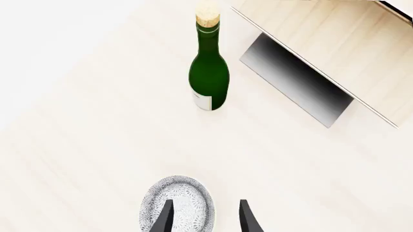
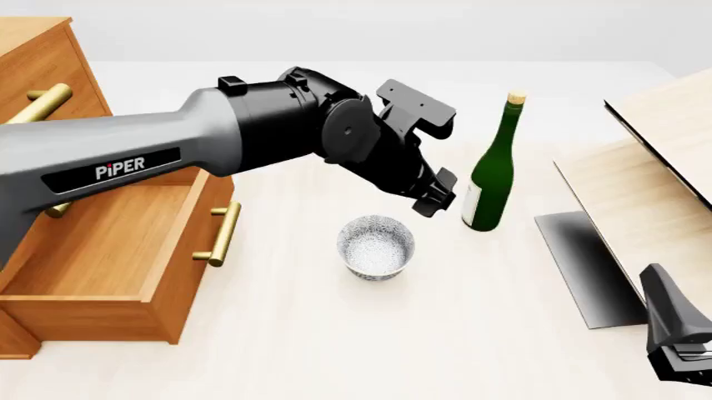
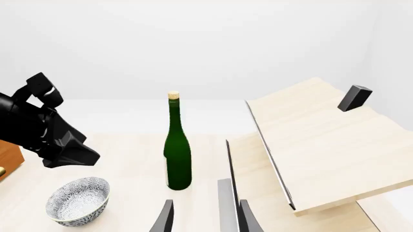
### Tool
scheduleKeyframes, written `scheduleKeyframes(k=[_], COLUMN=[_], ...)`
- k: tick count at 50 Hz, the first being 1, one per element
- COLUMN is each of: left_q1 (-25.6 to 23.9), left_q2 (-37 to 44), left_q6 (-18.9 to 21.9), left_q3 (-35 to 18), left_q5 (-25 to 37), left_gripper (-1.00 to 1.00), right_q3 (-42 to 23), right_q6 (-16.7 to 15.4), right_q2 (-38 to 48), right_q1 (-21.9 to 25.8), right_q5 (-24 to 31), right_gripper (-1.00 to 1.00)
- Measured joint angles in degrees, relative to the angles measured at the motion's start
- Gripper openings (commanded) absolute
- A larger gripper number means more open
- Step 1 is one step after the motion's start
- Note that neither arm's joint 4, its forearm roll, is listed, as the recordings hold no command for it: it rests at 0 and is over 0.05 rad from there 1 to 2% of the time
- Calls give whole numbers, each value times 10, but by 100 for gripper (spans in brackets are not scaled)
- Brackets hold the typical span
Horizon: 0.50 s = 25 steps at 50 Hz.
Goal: Put the bowl in the bottom drawer of the cabinet.
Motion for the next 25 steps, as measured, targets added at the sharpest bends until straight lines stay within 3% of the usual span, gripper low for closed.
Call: scheduleKeyframes(k=[25], left_q1=[5], left_q2=[43], left_q6=[-23], left_q3=[-13], left_q5=[10], left_gripper=[100], right_q3=[0], right_q6=[0], right_q2=[0], right_q1=[0], right_q5=[0], right_gripper=[100])
